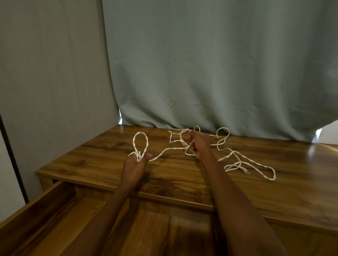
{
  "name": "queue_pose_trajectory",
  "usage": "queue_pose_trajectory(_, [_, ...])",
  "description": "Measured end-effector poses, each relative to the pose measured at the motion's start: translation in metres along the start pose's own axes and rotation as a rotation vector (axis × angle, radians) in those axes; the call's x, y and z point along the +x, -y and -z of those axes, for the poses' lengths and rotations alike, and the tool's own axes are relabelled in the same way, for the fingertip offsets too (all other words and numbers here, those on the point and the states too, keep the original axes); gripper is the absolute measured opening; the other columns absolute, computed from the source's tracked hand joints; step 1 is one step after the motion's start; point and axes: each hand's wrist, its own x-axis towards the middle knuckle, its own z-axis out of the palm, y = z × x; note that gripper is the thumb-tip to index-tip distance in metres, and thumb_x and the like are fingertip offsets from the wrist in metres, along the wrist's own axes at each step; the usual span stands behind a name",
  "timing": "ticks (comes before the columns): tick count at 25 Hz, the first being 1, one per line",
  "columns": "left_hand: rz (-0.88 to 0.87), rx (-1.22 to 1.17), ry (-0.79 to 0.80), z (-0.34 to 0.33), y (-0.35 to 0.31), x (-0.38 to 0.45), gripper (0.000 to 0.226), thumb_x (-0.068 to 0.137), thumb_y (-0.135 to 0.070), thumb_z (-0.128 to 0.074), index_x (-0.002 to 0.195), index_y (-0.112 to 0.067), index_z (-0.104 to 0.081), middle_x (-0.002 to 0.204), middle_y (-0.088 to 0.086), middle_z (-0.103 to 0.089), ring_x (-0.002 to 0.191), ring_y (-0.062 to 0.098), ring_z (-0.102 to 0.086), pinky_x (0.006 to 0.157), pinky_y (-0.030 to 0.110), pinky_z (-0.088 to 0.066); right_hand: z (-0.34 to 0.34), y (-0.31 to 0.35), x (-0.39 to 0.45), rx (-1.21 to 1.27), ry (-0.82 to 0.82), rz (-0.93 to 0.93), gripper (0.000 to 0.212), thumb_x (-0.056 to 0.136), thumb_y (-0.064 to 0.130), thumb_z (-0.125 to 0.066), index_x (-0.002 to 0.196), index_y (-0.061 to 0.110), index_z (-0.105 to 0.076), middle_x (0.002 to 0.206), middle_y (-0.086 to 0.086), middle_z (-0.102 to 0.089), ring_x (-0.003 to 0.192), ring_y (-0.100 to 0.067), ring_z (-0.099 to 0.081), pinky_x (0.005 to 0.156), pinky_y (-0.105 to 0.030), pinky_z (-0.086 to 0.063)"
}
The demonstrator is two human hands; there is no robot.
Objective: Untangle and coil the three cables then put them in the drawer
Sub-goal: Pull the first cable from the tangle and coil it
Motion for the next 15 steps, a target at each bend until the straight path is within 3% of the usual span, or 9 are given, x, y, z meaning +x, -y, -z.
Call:
queue_pose_trajectory(2, [-0.016, 0.041, 0.017, 0.000, 0.001, 0.000, 0.018, 0.095, -0.019, -0.062, 0.094, -0.007, -0.075, 0.087, 0.006, -0.071, 0.082, 0.014, -0.064, 0.070, 0.031, -0.048, 0.003, -0.003, 0.003, -0.273, -0.012, 0.080, 0.028, 0.097, 0.023, -0.062, 0.075, 0.010, -0.073, 0.066, -0.003, -0.072, 0.052, -0.013, -0.063, 0.056, -0.028, -0.049])
queue_pose_trajectory(3, [-0.019, 0.055, 0.023, 0.000, 0.001, -0.001, 0.018, 0.095, -0.020, -0.063, 0.094, -0.006, -0.075, 0.087, 0.005, -0.070, 0.081, 0.013, -0.064, 0.068, 0.028, -0.046, 0.005, -0.003, 0.006, -0.290, 0.008, 0.046, 0.025, 0.097, 0.016, -0.059, 0.078, 0.006, -0.072, 0.071, -0.005, -0.075, 0.050, -0.012, -0.063, 0.053, -0.026, -0.049])
queue_pose_trajectory(5, [-0.028, 0.073, 0.020, -0.001, 0.001, -0.001, 0.018, 0.095, -0.020, -0.064, 0.095, -0.005, -0.074, 0.086, 0.003, -0.068, 0.079, 0.010, -0.062, 0.064, 0.024, -0.043, 0.009, -0.003, 0.011, -0.204, 0.048, -0.115, 0.014, 0.096, 0.001, -0.053, 0.094, 0.000, -0.067, 0.082, -0.011, -0.076, 0.045, -0.015, -0.056, 0.041, -0.023, -0.044])
queue_pose_trajectory(7, [-0.024, 0.067, 0.012, -0.001, 0.002, 0.000, 0.017, 0.095, -0.019, -0.064, 0.096, -0.005, -0.074, 0.085, 0.001, -0.068, 0.080, 0.010, -0.062, 0.063, 0.022, -0.042, 0.012, -0.004, 0.012, -0.091, 0.059, -0.196, 0.018, 0.097, 0.000, -0.053, 0.112, -0.002, -0.064, 0.082, -0.012, -0.070, 0.047, -0.016, -0.052, 0.038, -0.024, -0.043])
queue_pose_trajectory(9, [-0.022, 0.043, 0.019, -0.002, 0.001, 0.002, 0.016, 0.095, -0.017, -0.062, 0.095, -0.008, -0.076, 0.087, 0.003, -0.069, 0.085, 0.015, -0.064, 0.067, 0.026, -0.046, 0.016, -0.007, 0.013, 0.054, 0.032, -0.155, 0.023, 0.098, 0.000, -0.055, 0.118, 0.002, -0.064, 0.083, -0.013, -0.065, 0.049, -0.015, -0.055, 0.038, -0.023, -0.043])
queue_pose_trajectory(12, [-0.025, 0.028, 0.047, -0.004, 0.003, 0.004, 0.020, 0.097, -0.016, -0.059, 0.093, -0.013, -0.078, 0.089, 0.006, -0.071, 0.087, 0.019, -0.065, 0.078, 0.034, -0.050, 0.019, -0.003, 0.008, 0.274, -0.036, -0.034, 0.026, 0.092, -0.006, -0.062, 0.108, 0.012, -0.068, 0.099, -0.014, -0.069, 0.052, -0.013, -0.061, 0.046, -0.022, -0.049])
queue_pose_trajectory(15, [-0.038, 0.021, 0.062, -0.006, 0.003, 0.000, 0.018, 0.097, -0.018, -0.060, 0.095, -0.013, -0.077, 0.088, 0.005, -0.070, 0.085, 0.018, -0.064, 0.073, 0.033, -0.050, 0.014, 0.001, 0.007, 0.293, 0.023, 0.071, 0.039, 0.092, -0.011, -0.057, 0.125, 0.007, -0.064, 0.111, -0.016, -0.066, 0.068, -0.014, -0.063, 0.060, -0.025, -0.055])
